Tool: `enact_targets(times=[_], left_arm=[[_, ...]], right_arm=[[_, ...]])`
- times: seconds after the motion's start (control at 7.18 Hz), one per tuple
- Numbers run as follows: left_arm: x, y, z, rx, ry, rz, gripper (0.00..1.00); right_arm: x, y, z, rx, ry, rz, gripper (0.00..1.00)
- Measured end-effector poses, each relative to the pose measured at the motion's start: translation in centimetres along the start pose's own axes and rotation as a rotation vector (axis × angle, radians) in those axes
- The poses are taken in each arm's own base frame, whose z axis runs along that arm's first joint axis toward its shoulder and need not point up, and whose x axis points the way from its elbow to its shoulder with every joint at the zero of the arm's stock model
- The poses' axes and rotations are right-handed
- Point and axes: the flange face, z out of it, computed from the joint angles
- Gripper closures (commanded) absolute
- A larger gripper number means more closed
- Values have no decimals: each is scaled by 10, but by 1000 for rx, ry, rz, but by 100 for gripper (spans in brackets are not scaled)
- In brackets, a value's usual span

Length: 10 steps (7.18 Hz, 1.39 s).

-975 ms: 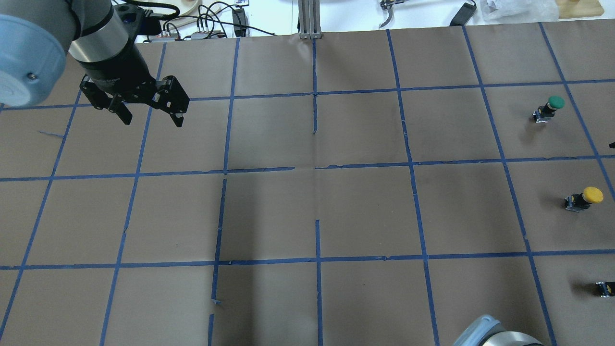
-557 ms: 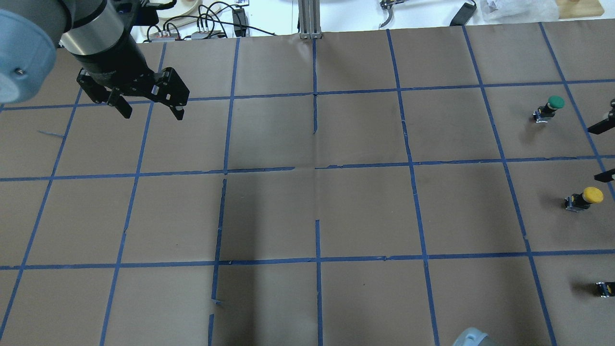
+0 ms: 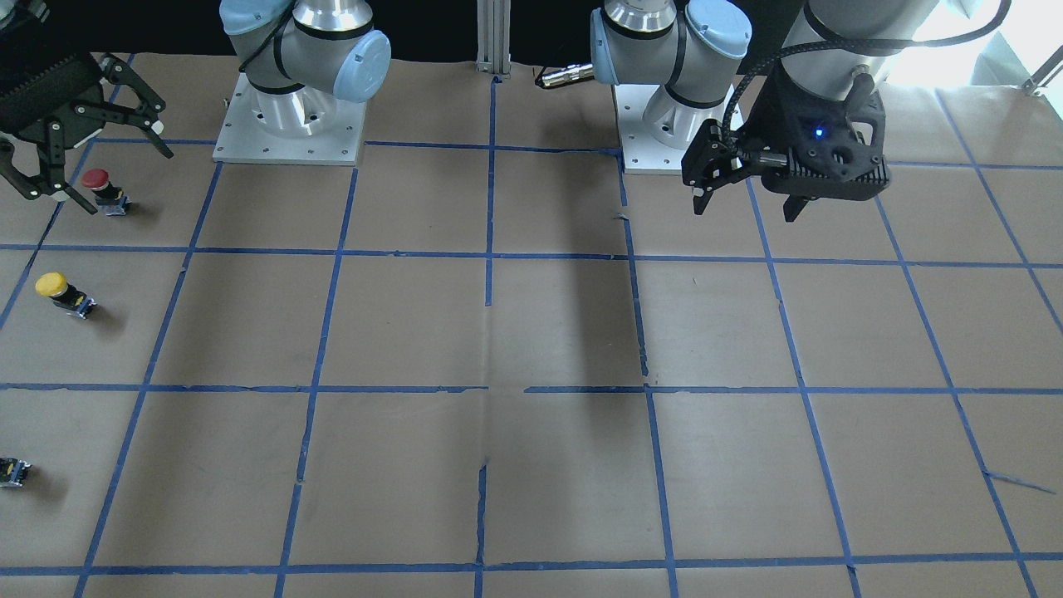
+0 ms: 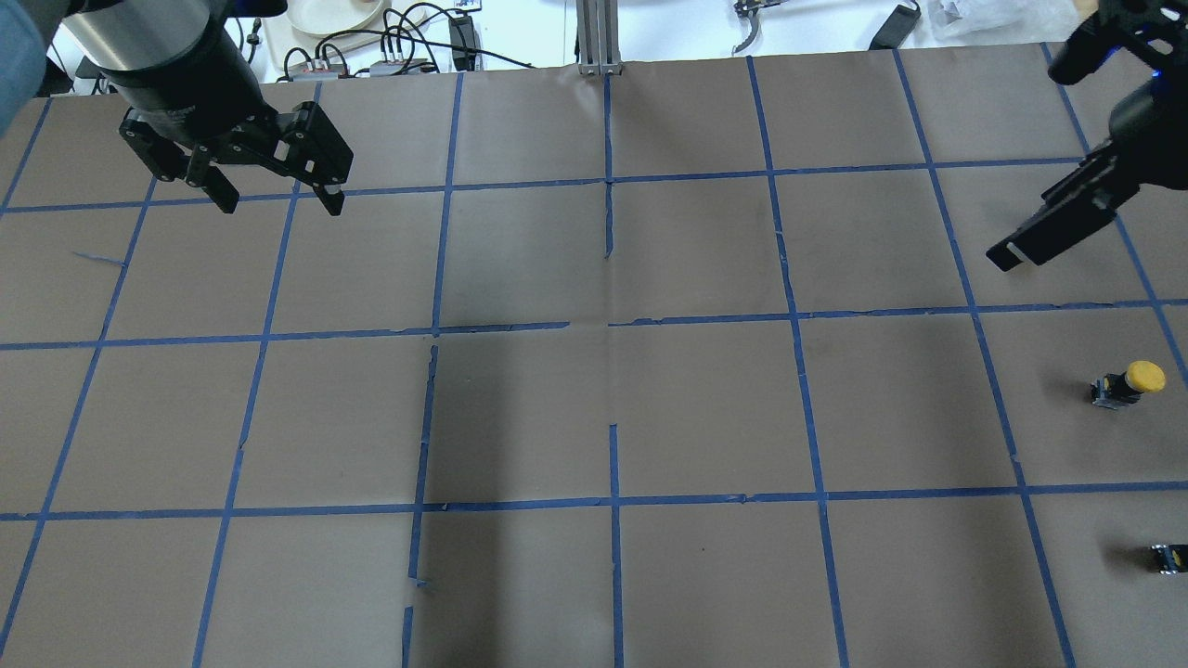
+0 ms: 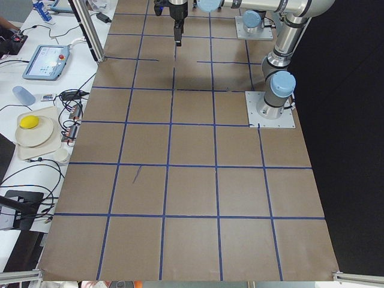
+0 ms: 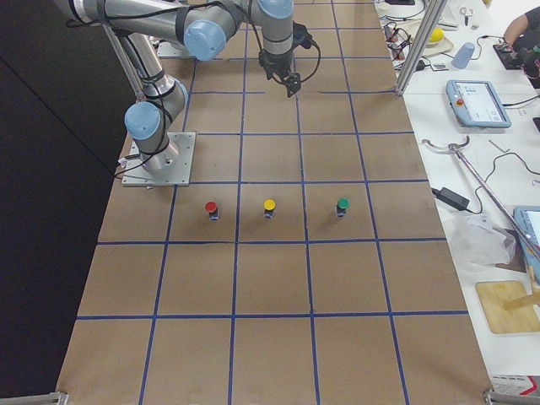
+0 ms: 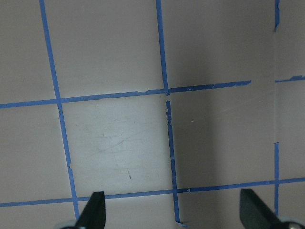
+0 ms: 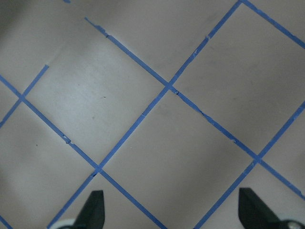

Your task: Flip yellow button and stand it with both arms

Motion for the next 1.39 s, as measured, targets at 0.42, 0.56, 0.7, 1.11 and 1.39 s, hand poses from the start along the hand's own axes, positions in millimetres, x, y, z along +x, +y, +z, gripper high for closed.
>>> enact_targets(times=[0.42,0.56,0.7,1.11,1.39], left_arm=[[-2,-1,0,-6,6,-6,0],[-2,-1,-1,-5,8,-7,0],[-3,-1,-1,-4,9,-8,0],[-3,-1,-2,-2,11,-9,0],[-4,-1,-3,-1,7,-9,0]], right_arm=[[-19,-65,-17,-106,16,307,1],[-33,-92,-13,-150,30,371,2],[-50,-114,-5,-186,51,404,2],[-82,-131,13,-222,89,565,1],[-91,-134,19,-212,110,585,1]])
